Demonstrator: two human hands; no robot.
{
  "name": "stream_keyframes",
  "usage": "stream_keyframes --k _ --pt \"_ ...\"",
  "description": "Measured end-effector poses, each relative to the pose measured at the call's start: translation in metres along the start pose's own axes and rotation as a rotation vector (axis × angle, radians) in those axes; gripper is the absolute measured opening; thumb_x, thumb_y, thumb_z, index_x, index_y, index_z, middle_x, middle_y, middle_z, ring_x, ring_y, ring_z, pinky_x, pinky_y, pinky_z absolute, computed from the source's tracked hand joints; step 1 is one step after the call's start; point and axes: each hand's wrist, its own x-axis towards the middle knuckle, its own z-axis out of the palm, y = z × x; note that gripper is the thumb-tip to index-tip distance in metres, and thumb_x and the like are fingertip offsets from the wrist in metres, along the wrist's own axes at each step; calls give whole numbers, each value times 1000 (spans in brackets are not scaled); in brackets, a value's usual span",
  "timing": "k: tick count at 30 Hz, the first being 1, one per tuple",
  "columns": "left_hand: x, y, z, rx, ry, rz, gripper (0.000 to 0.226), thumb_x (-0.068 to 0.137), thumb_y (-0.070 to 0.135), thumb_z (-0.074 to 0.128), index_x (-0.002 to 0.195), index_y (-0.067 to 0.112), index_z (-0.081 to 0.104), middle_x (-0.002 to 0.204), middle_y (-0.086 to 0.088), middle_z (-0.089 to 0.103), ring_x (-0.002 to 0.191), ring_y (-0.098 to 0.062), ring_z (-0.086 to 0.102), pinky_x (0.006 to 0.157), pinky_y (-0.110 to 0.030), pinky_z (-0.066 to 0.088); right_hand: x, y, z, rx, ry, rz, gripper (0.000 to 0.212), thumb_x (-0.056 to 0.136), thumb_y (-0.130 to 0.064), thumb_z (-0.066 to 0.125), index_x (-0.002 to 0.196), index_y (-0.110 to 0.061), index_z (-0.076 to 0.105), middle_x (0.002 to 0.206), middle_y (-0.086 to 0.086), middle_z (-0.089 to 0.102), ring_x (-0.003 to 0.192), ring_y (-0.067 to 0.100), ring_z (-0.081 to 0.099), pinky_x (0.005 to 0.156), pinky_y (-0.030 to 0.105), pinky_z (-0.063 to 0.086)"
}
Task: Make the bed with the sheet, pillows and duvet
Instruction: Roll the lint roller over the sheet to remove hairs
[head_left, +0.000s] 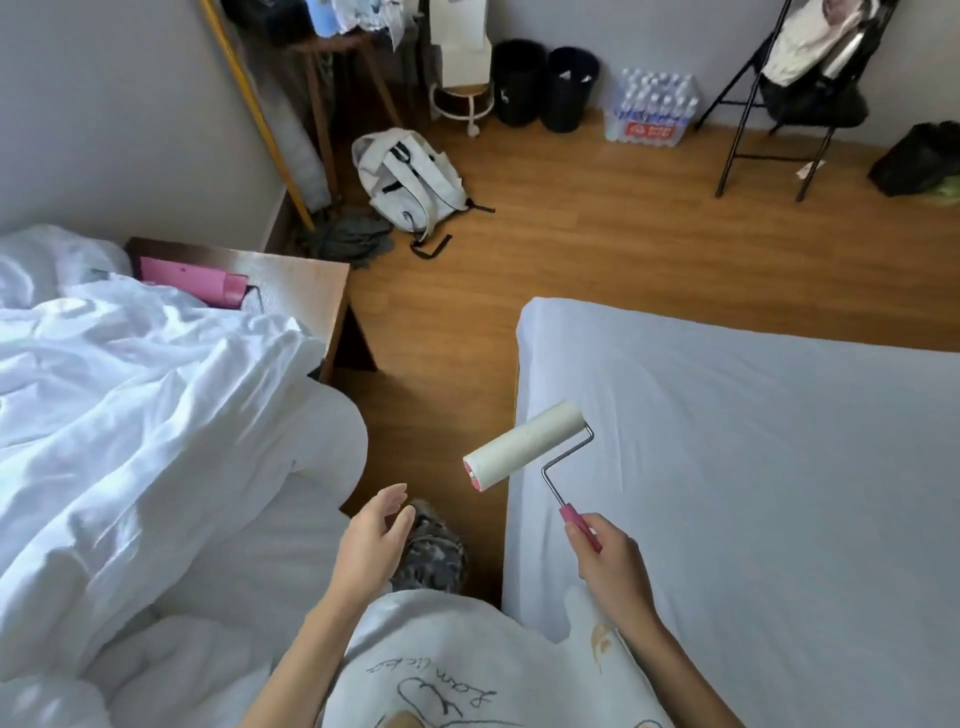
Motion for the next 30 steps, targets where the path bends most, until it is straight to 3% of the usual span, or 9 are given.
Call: stream_keyframes --k 4,6,11,16,20,23,26,30 --pt "71 40 -26 -15 9 33 38 99 33 49 135 22 50 135 6 56 122 -10 53 103 -29 43 50 -62 -1 36 15 -14 58 81 -67 43 75 -11 56 52 -1 46 50 12 43 50 30 37" --pt "104 60 -44 -14 48 50 38 99 32 49 135 22 50 135 6 57 122 -10 53 101 -28 43 80 -89 -4 37 17 -37 63 80 -69 42 73 -8 54 50 -2 43 50 12 41 51 28 36" --pt "154 87 -87 -108 160 2 38 99 29 50 136 19 52 133 6 57 122 -9 52 101 -26 42 154 -154 -11 8 -59 -89 53 91 -57 49 68 -9 50 48 -5 41 48 13 39 51 28 34" --pt "202 78 -109 -262 311 -198 35 99 27 51 133 18 54 130 4 58 117 -9 53 96 -22 39 249 -221 -8 -65 -211 -180 46 94 -48 50 61 -16 47 43 -10 43 50 12 42 51 28 35" --pt "236 86 -112 -354 470 -360 33 99 23 51 131 14 55 127 -1 59 116 -13 53 94 -24 37 342 -269 -7 -167 -371 -303 51 92 -53 47 69 -8 52 48 -5 41 49 12 42 50 29 33" --pt "265 111 -112 -430 588 -466 34 100 20 50 132 10 54 129 -6 59 115 -16 54 95 -24 38 409 -320 -14 -328 -470 -437 34 96 -44 49 73 -19 56 55 0 47 54 15 45 52 30 31" --pt "288 130 -116 -451 645 -496 33 100 20 49 131 9 55 123 -2 59 106 -10 52 82 -13 37 459 -366 -14 -479 -531 -555 20 96 -37 49 80 -29 59 57 5 53 53 17 47 50 29 32" --pt "317 134 -129 -493 713 -576 32 99 20 50 128 9 59 124 -3 61 106 -9 53 89 -21 36 505 -418 6 -598 -570 -696 14 97 -36 49 87 -31 58 57 0 54 53 19 50 48 30 34"
